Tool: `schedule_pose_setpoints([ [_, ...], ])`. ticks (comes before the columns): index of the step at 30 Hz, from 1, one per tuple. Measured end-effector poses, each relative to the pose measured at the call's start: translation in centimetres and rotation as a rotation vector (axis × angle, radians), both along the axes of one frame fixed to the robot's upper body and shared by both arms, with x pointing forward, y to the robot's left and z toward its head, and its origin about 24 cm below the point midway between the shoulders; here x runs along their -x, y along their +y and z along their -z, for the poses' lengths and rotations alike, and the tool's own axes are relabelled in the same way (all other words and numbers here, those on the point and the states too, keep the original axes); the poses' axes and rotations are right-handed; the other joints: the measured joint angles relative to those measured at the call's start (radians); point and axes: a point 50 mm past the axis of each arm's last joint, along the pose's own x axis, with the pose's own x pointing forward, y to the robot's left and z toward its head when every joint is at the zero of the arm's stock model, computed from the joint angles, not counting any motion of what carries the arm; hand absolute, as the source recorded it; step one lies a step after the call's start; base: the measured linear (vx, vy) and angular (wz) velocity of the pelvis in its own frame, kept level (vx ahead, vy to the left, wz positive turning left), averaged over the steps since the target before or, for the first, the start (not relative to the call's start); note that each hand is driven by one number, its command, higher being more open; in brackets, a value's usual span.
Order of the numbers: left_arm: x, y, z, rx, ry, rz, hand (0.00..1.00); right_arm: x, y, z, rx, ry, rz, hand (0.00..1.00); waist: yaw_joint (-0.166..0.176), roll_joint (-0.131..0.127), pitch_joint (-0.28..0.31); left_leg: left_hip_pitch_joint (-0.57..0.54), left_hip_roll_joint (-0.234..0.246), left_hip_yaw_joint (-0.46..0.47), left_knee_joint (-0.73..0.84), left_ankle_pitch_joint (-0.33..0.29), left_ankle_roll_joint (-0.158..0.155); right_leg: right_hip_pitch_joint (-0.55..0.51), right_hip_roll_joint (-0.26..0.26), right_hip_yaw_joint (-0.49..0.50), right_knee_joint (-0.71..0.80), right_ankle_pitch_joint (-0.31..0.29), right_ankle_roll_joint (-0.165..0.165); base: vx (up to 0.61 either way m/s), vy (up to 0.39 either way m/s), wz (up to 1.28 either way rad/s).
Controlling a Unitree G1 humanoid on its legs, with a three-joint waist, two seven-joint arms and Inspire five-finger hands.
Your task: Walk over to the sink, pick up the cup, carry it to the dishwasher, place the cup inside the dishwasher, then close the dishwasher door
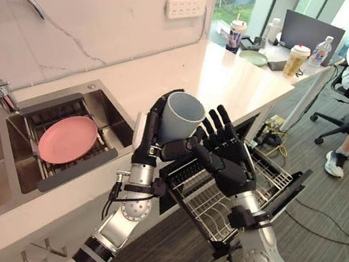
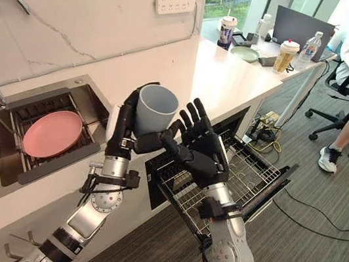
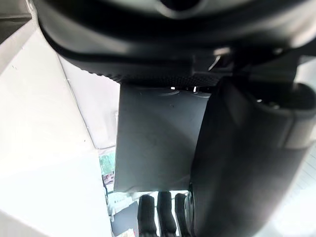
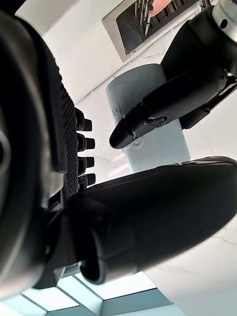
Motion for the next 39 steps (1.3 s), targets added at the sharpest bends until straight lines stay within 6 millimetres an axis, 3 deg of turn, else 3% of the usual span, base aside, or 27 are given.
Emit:
schedule_pose_setpoints([
  [12,0.2,-2.0,0.6,-0.047,0.029,0.110,0.00,-2.0,0.9,-0.1,0.132,0.067,0.067,1.00,0.023,-0.004,-0.028,-0.001,0.001,-0.043,-0.007,0.022,0.003,0.014,-0.001,-0.040,0.012,-0.007,-0.010,-0.04,0.005,0.10],
  [28,-0.2,-1.7,0.6,-0.011,0.063,0.110,0.00,-3.5,1.7,-1.1,0.190,0.060,0.059,1.00,0.028,-0.018,-0.055,-0.023,0.004,-0.077,-0.007,0.048,0.001,0.013,0.003,-0.072,0.011,-0.002,-0.022,-0.01,0.002,0.06],
  [29,-0.2,-1.6,0.6,-0.017,0.065,0.114,0.00,-3.7,1.5,-1.1,0.209,0.058,0.045,0.00,0.028,-0.018,-0.055,-0.023,0.004,-0.078,-0.007,0.049,0.001,0.013,0.003,-0.072,0.011,-0.002,-0.022,0.00,0.000,0.00],
  [39,0.0,-0.9,0.7,-0.024,0.054,0.149,0.00,-4.5,0.6,-1.5,0.247,0.047,-0.029,0.00,0.048,-0.020,-0.054,-0.035,0.005,-0.088,-0.007,0.053,0.001,0.008,0.003,-0.082,0.010,-0.004,-0.029,0.00,0.002,0.02],
])
